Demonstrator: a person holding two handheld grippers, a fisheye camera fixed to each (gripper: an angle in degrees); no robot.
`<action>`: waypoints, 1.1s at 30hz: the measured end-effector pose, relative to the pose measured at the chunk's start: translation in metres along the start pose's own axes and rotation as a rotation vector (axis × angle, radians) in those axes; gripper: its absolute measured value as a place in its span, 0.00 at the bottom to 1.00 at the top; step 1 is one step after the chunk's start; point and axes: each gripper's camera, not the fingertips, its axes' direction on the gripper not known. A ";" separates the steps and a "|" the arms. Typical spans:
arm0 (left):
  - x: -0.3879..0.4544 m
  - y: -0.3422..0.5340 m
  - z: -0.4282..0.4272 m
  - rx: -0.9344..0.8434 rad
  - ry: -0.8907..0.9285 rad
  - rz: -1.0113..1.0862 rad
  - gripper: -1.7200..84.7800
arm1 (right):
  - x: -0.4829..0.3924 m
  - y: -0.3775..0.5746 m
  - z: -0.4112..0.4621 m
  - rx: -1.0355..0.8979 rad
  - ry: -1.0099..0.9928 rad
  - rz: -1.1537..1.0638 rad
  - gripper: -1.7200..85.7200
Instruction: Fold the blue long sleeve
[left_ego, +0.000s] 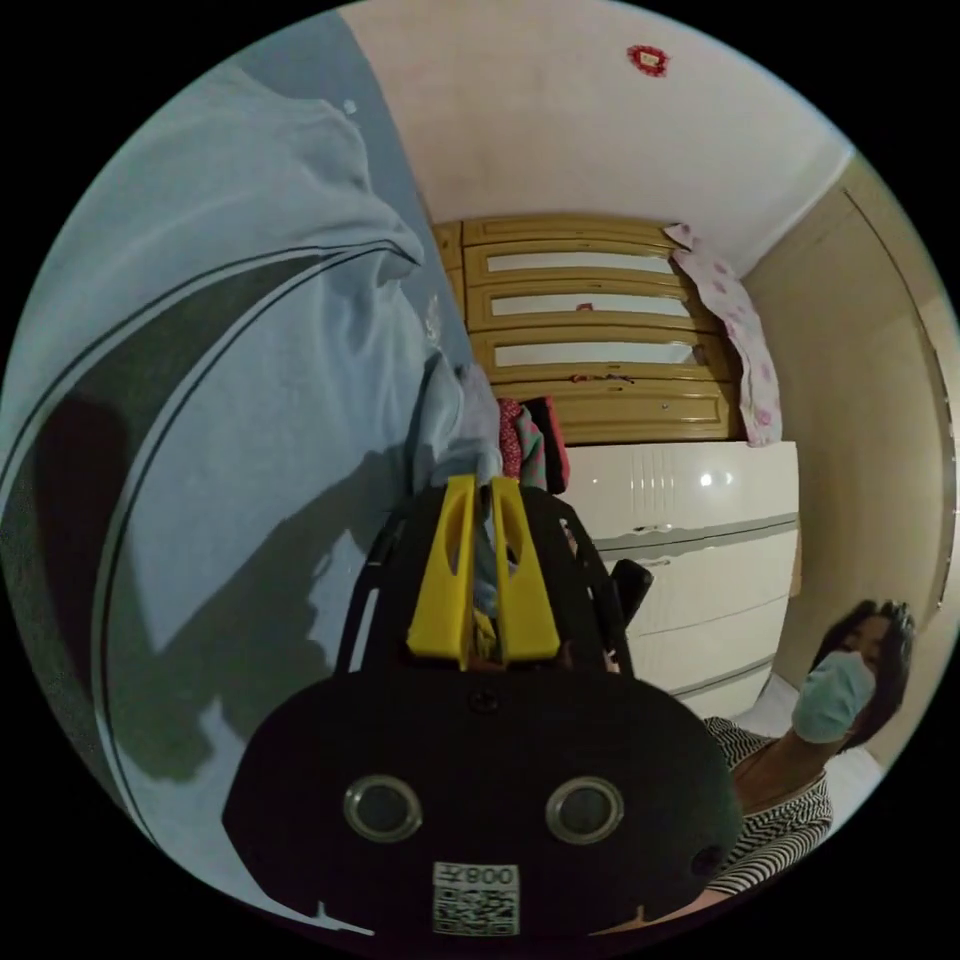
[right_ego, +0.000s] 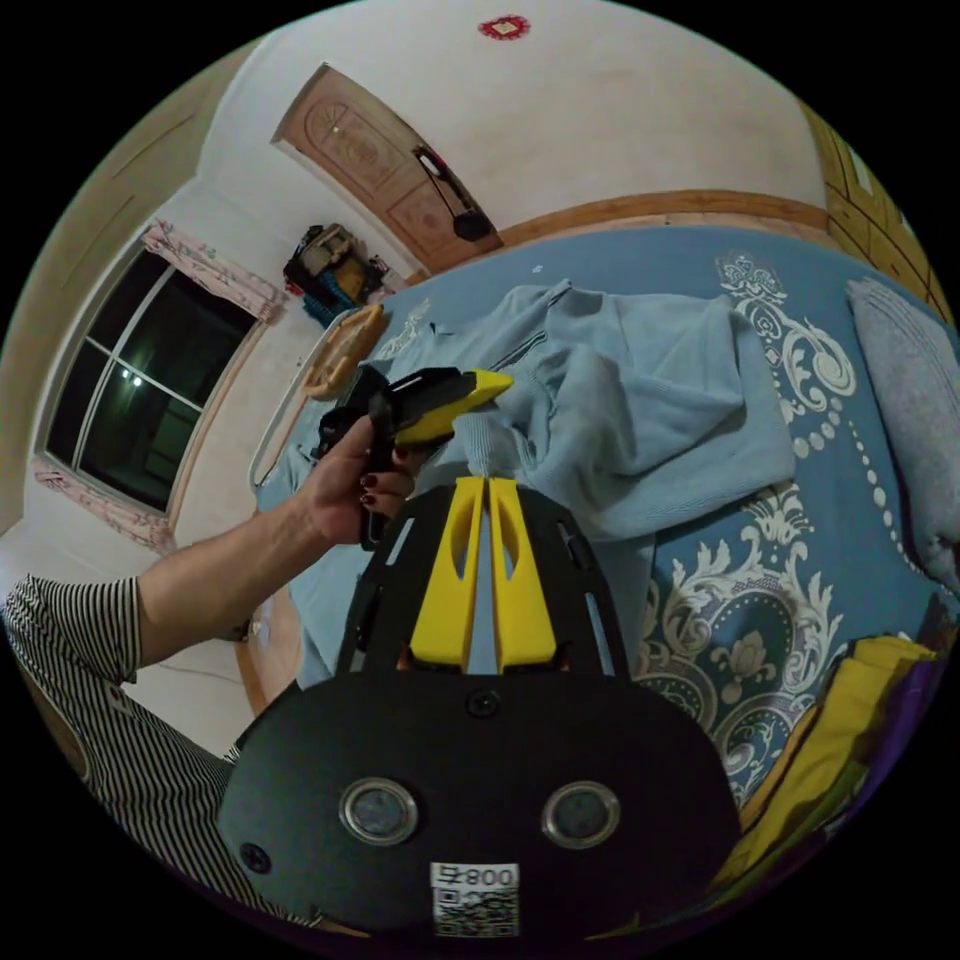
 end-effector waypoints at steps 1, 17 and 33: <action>0.011 -0.007 0.001 -0.001 0.027 0.027 0.06 | 0.004 -0.001 -0.001 0.016 -0.003 0.003 0.02; 0.108 -0.003 -0.181 0.166 -0.149 0.123 0.05 | -0.075 -0.042 0.084 0.062 -0.107 -0.293 0.03; 0.135 0.013 -0.242 0.264 -0.197 0.132 0.05 | -0.084 -0.090 0.186 -0.044 -0.164 -0.349 0.05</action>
